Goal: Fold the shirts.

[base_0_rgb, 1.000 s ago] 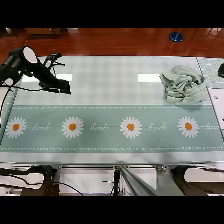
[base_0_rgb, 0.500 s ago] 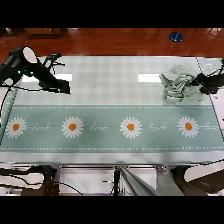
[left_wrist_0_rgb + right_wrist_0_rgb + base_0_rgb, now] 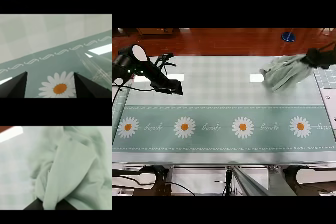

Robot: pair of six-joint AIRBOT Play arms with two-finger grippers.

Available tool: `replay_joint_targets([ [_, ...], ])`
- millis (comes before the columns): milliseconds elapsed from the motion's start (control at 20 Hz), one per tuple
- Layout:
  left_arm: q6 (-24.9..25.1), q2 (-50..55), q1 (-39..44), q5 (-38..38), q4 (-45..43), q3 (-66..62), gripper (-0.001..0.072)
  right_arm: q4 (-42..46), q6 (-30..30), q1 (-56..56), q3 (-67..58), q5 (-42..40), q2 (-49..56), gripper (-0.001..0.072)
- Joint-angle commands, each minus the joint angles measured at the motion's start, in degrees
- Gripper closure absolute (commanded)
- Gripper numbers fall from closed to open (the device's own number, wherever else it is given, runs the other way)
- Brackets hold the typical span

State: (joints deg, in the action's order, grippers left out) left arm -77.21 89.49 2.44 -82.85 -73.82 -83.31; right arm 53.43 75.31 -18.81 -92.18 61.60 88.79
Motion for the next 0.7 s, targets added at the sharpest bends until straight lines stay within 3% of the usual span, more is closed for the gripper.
replay_joint_targets([
  [0, 0.0, -3.7, 0.0, -1.8, 8.4, -0.7, 0.0038, -7.0, -2.5, 4.8, -1.9, 8.6, -11.1, 0.0686],
  [250, 0.0, -14.5, 0.1, -4.3, 12.1, -0.7, 0.0038, -4.2, 1.1, 26.1, -1.9, 23.8, -15.6, 0.0685],
  [500, 0.0, -23.1, 0.1, -7.5, 12.1, -0.7, 0.0037, 13.0, 3.7, 51.6, 5.8, 16.4, -15.5, 0.0684],
  [650, 0.0, -24.4, 0.1, -9.5, 12.1, -0.7, 0.0037, 22.2, 7.3, 58.6, 12.6, 14.2, -12.4, 0.0674],
])
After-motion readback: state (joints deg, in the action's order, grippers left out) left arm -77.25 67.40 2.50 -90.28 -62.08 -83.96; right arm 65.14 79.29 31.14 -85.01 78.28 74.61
